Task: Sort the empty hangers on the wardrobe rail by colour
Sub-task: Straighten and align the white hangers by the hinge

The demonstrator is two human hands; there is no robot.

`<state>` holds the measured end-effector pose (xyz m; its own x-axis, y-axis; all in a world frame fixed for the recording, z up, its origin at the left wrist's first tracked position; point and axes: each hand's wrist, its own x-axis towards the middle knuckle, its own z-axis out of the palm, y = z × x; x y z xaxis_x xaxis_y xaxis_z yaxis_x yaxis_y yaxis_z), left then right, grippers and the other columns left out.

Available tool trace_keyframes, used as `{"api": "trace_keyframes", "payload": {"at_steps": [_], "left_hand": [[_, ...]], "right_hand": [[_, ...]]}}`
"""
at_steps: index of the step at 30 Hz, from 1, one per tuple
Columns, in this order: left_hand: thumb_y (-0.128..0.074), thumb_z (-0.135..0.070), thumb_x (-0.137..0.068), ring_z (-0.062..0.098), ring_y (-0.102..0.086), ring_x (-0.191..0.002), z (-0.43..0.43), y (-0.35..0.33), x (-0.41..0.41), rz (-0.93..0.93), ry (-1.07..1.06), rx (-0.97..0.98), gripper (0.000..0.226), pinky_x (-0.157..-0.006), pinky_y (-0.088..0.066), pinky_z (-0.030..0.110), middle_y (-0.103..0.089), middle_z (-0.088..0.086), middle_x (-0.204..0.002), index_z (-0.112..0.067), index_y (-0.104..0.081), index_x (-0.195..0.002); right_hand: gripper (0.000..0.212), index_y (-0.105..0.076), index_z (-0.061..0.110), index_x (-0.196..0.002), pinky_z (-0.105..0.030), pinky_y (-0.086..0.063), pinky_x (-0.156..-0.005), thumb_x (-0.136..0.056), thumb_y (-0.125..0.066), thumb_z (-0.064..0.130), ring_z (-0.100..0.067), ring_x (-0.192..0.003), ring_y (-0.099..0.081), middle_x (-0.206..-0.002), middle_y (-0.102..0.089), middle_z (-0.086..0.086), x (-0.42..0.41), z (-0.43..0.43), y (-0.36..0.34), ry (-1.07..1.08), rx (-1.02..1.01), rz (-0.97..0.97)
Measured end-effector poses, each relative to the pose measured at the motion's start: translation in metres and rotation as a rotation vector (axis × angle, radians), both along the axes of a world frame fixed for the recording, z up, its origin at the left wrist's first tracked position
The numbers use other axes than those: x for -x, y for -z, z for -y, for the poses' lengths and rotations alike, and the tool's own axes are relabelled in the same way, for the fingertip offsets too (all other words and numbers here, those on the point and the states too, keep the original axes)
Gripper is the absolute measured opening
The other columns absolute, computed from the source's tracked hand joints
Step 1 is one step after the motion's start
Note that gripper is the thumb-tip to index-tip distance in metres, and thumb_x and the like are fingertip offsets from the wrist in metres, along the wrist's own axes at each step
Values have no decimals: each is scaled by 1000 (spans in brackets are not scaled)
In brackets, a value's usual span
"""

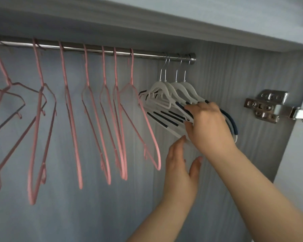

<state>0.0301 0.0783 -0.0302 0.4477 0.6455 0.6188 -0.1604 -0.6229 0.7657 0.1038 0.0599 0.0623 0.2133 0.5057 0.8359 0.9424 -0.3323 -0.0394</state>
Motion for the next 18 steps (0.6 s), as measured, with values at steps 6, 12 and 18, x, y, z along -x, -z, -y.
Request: {"api": "trace_keyframes", "payload": {"at_steps": [6,12,18], "left_hand": [[-57,-20,-79,7,-55,-110,-7,3,4,248,23,46,35,-93,-44,15,-53,-14,-118,-42,-51,-105],[-52,-38,-72,3,-54,-110,-14,4,10,326,-53,46,33,-90,-41,9,-50,-33,-111,-61,-53,-96],[-56,-22,-75,-3,-52,-108,-17,5,10,239,-102,14,47,-94,-40,10,-46,-28,-116,-66,-51,-90]], "right_hand": [[17,-59,8,-98,-36,-49,-52,-88,-45,10,-38,-65,-63,-70,-66,-19,11,-13,-2,-90,-20,-76],[11,-60,6,-81,-29,-37,-40,-77,-53,-2,-38,-47,-56,-53,-61,-15,23,-25,2,-138,-46,-39],[12,-64,8,-78,-23,-35,-37,-70,-63,-2,-31,-37,-56,-45,-59,-10,28,-28,7,-85,-48,-56]]}}
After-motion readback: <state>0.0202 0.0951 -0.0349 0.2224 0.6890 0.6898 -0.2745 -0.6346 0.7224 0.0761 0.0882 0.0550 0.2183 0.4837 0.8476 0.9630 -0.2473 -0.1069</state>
